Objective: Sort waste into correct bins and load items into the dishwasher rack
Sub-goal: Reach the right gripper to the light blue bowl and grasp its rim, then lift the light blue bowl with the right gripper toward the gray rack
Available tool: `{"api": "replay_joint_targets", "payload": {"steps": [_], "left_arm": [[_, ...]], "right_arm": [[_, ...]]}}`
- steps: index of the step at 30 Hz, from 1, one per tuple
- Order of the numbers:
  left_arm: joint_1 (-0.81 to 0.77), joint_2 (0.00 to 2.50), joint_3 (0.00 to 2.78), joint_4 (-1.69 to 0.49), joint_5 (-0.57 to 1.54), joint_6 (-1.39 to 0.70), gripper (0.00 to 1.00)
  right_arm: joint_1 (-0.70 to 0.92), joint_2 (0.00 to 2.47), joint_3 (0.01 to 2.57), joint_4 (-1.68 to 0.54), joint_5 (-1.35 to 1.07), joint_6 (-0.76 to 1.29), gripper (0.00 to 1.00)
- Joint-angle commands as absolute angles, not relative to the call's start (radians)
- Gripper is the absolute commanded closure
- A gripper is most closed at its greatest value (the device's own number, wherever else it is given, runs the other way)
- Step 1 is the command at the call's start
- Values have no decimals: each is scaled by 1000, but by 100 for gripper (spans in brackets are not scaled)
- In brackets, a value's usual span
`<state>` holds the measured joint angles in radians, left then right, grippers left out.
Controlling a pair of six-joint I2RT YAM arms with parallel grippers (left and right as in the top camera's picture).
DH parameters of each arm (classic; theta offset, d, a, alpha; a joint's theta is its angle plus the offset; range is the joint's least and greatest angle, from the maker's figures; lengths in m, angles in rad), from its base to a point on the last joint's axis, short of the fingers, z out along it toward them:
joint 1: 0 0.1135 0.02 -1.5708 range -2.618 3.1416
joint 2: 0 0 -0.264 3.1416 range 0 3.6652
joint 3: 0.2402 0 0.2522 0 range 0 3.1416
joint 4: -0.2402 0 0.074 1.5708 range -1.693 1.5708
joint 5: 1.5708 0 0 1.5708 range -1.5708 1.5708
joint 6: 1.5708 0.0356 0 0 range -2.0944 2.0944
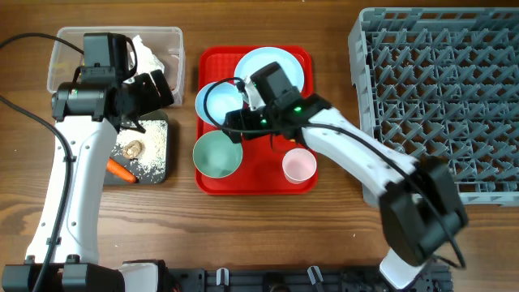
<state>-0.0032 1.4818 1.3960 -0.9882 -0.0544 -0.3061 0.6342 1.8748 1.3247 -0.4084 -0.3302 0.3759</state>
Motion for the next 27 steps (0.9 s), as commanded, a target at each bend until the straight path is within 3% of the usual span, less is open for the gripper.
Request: {"api": "replay_joint_targets", "payload": {"steps": [1,8,17,25,27], "left_arm": [[3,1489,1392,-989,-50,-323,0],[3,1489,1392,-989,-50,-323,0],[3,1489,1392,-989,-50,-323,0],[3,1489,1392,-989,-50,-323,0],[3,1489,1392,-989,-50,-323,0]], "right_arm": [[631,1918,1337,-320,-256,474,17],[632,1976,1337,-235,-68,560,31],[632,2054,1337,-143,-52,596,36],[632,2104,1337,-123,-60,605,58],[632,2104,1337,-115,-60,605,68]]}}
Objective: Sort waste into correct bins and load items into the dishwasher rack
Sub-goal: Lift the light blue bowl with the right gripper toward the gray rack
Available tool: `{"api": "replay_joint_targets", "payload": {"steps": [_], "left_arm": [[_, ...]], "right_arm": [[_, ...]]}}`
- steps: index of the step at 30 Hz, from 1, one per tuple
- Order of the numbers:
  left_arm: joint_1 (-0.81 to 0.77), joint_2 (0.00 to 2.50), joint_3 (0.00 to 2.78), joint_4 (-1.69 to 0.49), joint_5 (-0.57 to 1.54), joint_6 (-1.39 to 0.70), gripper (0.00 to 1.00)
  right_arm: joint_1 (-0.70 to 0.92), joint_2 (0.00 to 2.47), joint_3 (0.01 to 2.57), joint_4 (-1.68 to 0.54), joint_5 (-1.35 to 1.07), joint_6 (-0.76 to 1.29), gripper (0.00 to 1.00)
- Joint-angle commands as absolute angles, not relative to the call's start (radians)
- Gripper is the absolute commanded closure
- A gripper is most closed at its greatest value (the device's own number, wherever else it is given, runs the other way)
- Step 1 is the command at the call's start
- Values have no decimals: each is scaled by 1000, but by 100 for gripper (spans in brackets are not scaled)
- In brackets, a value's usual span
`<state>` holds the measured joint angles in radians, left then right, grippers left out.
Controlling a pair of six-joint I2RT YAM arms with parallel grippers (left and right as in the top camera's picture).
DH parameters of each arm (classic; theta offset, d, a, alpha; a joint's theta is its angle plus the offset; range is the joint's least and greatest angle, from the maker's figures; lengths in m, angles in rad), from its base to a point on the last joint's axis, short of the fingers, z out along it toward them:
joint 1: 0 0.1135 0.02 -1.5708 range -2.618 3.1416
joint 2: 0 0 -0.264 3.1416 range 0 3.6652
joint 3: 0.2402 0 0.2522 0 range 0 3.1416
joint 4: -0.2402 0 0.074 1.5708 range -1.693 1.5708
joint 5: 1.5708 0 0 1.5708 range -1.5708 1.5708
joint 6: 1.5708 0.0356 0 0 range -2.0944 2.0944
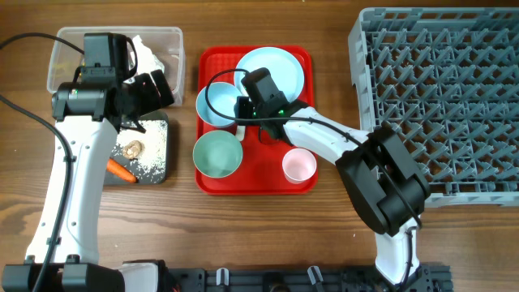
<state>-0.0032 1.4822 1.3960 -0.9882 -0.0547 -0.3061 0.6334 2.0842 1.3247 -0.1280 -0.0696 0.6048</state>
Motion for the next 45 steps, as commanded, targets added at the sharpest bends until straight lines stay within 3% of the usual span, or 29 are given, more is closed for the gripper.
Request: {"api": "replay_joint_targets", "payload": {"steps": [1,4,11,13,16,19,34,45], "left_arm": [[3,1489,1392,-989,-50,-323,0],[3,1489,1392,-989,-50,-323,0],[3,1489,1392,-989,-50,-323,0],[3,1489,1392,-989,-50,-323,0],[3,1489,1392,-989,-50,-323,0],[3,1489,1392,-989,-50,-323,0],[3,1489,1392,-989,-50,-323,0],[3,1489,1392,-989,-50,-323,0]], "right_arm": [[631,2104,1337,-117,-60,605,73],[630,2104,1337,-124,-60,604,82],[614,2081,1337,-184,-60,602,85],[605,2067,1337,-204,-59,602,73],[594,2023,1337,-242,-43,601,43],[594,1960,1337,-283,-7,565,34],[623,1980,1334,-276,-28,560,44],[636,2043,1334,-244,-54,553,62]]}}
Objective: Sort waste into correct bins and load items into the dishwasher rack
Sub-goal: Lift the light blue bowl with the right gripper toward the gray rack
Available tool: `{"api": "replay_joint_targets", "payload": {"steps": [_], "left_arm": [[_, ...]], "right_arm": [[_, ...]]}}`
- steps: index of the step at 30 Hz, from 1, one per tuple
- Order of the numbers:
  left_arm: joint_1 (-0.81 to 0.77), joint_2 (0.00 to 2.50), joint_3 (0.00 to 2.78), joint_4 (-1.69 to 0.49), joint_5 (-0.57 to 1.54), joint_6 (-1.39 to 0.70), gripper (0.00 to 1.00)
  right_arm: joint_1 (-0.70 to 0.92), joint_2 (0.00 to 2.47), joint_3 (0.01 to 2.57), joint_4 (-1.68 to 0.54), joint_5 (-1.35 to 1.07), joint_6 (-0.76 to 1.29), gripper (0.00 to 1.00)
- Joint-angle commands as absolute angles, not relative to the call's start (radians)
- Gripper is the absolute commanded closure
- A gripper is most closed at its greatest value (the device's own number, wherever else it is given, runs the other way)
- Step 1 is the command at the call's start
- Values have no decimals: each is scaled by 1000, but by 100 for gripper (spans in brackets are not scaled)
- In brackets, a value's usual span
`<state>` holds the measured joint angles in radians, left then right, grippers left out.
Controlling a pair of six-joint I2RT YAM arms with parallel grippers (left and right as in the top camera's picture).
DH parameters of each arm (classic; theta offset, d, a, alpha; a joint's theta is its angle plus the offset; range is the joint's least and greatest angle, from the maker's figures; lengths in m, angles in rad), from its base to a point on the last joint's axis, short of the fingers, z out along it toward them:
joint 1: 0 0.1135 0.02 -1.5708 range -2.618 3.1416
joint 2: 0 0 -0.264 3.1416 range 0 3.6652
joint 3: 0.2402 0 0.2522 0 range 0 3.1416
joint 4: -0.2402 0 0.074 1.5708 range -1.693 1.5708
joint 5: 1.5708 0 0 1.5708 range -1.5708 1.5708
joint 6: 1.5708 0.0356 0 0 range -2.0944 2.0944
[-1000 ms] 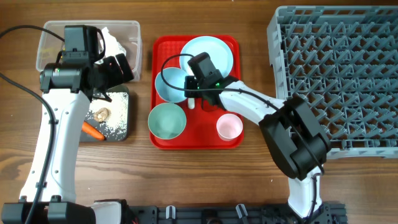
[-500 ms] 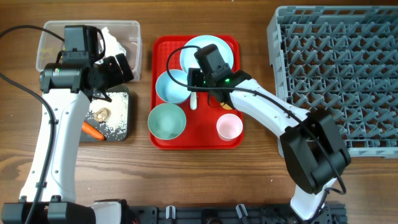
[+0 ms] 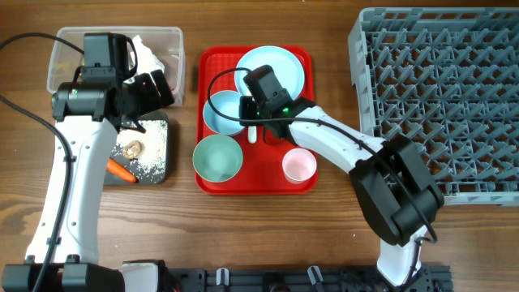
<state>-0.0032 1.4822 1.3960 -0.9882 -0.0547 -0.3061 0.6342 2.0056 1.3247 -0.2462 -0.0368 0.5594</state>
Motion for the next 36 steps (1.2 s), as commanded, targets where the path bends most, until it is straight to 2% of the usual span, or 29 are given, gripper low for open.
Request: {"api": "replay_joint_targets", "payload": {"steps": [1,5,12,22,30,33,36], "left_arm": [[3,1489,1392,-989,-50,-323,0],[3,1489,1392,-989,-50,-323,0],[3,1489,1392,-989,-50,-323,0],[3,1489,1392,-989,-50,-323,0],[3,1489,1392,-989,-50,-323,0],[3,1489,1392,-989,-50,-323,0],[3,1489,1392,-989,-50,-323,0]], "right_arm": [[637,2050,1334,-242,-54,553,65],[637,2072,1334,-224,-85,553,68],[635,2070,1335,-218,-87,553,94],[623,2000,1336,-252,-70,514,96],[518,1669,1337,-354,105,413,96],[448,1527,1337,-377,236,339,96],[388,1471,1337,-359,525,279,96]]}}
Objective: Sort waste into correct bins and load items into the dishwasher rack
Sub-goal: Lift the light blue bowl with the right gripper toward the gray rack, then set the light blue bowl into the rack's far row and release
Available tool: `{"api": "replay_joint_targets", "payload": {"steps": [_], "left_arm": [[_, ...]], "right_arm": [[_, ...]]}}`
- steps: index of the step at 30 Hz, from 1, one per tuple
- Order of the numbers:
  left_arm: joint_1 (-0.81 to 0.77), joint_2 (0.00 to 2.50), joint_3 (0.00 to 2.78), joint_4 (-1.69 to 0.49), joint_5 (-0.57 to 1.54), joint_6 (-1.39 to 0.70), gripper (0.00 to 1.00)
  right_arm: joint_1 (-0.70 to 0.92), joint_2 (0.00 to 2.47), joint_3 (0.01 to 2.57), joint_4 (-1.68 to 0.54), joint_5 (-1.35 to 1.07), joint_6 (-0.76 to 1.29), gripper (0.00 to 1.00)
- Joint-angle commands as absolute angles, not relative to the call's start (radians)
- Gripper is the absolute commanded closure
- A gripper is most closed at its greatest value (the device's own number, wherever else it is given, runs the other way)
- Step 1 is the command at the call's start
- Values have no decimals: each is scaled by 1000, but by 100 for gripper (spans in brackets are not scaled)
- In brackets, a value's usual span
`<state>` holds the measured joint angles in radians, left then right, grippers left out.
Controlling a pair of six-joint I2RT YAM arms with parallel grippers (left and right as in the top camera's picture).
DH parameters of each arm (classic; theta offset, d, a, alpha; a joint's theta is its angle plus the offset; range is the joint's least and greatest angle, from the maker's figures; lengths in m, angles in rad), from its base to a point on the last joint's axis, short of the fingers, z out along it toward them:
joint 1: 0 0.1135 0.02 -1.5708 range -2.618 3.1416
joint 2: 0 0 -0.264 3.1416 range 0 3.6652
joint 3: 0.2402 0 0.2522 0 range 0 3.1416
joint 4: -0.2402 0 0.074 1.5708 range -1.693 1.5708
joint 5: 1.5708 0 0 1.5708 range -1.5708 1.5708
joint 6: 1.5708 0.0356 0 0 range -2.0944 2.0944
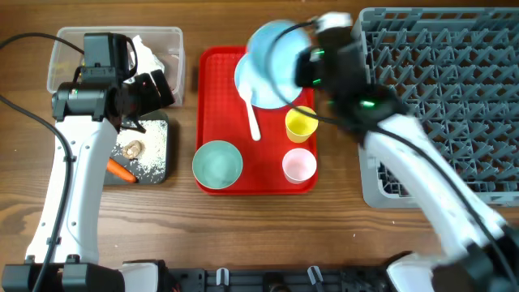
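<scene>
My right gripper (302,66) is raised over the far end of the red tray (212,73) and is shut on the rim of a light blue bowl (263,69), which hangs tilted and blurred. Whatever lies under the bowl is hidden. On the tray sit a yellow cup (301,123), a white spoon (253,122), a green bowl (217,162) and a pink cup (299,165). The grey dishwasher rack (454,81) stands to the right. My left gripper (156,89) hovers between the two bins on the left; how its jaws stand is unclear.
A clear plastic bin (65,49) with white crumpled paper sits at the far left. In front of it a dark bin (154,154) holds crumbs and food scraps, and an orange carrot piece (122,170) lies on its near edge.
The right gripper was low on the tray by the light blue bowl; now it is raised toward the rack side with the bowl in it. The yellow cup now shows. The left arm is unchanged.
The right gripper was low over the middle of the tray beside the light blue bowl, and it stayed near the bowl's rim with small shifts over the following moments. By now it holds the bowl lifted off the tray. The left arm stayed still throughout.
</scene>
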<state>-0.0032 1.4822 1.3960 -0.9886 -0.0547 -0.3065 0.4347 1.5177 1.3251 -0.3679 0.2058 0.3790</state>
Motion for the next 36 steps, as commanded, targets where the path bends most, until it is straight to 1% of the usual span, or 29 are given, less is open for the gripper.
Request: {"api": "replay_joint_targets", "payload": {"steps": [1,3,5,10,12,14,16,18,23,31,33,36], "left_arm": [[3,1489,1392,-989,-50,-323,0],[3,1489,1392,-989,-50,-323,0],[3,1489,1392,-989,-50,-323,0],[3,1489,1392,-989,-50,-323,0],[3,1489,1392,-989,-50,-323,0],[3,1489,1392,-989,-50,-323,0],[3,1489,1392,-989,-50,-323,0],[3,1489,1392,-989,-50,-323,0],[3,1489,1392,-989,-50,-323,0],[3,1489,1392,-989,-50,-323,0],[3,1489,1392,-989,-50,-323,0],[3,1489,1392,-989,-50,-323,0]], "right_arm": [[367,1470,1337,-346,617,231,96],[319,1486,1337,-302,770,99,96],[268,1518,1336,-236,859,-7,96],[145,1670,1336,16,883,-253,96],[108,1760,1336,128,883,-445,96],[89,1864,1336,271,931,-688,96],[88,1942,1336,405,987,-838,96],[88,1999,1336,500,1002,-909,96],[88,2071,1336,516,999,-939,96],[126,2077,1334,503,1005,-931,96],[148,2077,1334,479,1005,-922,96],[174,2077,1333,382,995,-848,96]]}}
